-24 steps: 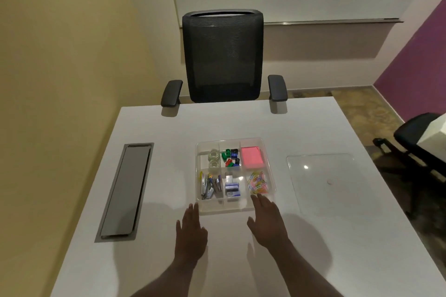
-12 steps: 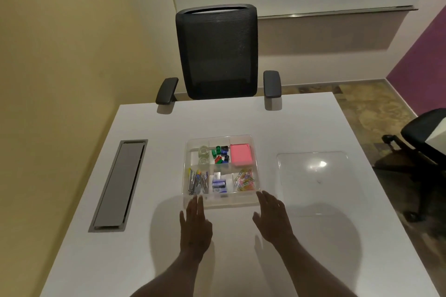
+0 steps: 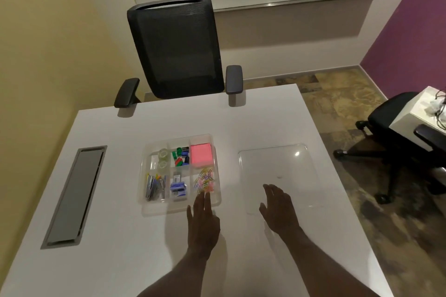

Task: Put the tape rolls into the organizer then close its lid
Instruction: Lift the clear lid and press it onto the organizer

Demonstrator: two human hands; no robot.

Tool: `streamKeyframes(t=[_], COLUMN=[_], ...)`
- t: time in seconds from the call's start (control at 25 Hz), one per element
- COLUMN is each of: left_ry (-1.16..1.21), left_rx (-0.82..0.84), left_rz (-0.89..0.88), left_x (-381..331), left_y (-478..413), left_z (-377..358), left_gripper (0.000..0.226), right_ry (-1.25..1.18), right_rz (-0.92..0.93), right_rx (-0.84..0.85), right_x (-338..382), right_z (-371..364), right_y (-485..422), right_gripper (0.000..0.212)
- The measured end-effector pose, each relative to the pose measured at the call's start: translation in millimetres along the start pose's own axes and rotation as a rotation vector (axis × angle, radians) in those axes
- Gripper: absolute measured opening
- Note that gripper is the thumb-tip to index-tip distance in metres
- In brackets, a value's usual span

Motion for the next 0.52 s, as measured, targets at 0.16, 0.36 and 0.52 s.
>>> streamKeyframes(t=[0.16, 0.36, 0.52], left_ry=[0.101, 0.238, 0.316], left_rx=[0.047, 0.114, 0.184], left_rz=[-0.001, 0.058, 0.140], left_x=[-62.6, -111.8, -128.9], left_y=[-8.7, -26.7, -47.6], left_z=[-18.7, -35.5, -41.6], left_gripper=[0.063, 0.059, 0.073], right_ry=[0.057, -0.082, -0.135], right_rz=[-0.084, -0.144, -0.206], right_rx=[-0.014, -0.168, -0.211], right_x=[-53.7, -95.8, -124.4], right_z=[20.3, 59.7, 79.4], right_y=[-3.8, -7.9, -25.7], right_gripper=[0.063, 0.041, 0.037])
Point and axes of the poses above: each hand's wrist, its own y-axis away from the middle knuckle, its own z-axis out of the back of the hand, x = y × z, the point moved 1 cm from there along -y, towards the middle knuckle, and after that the axes turned 14 degrees about x, right-handed, at the moved point
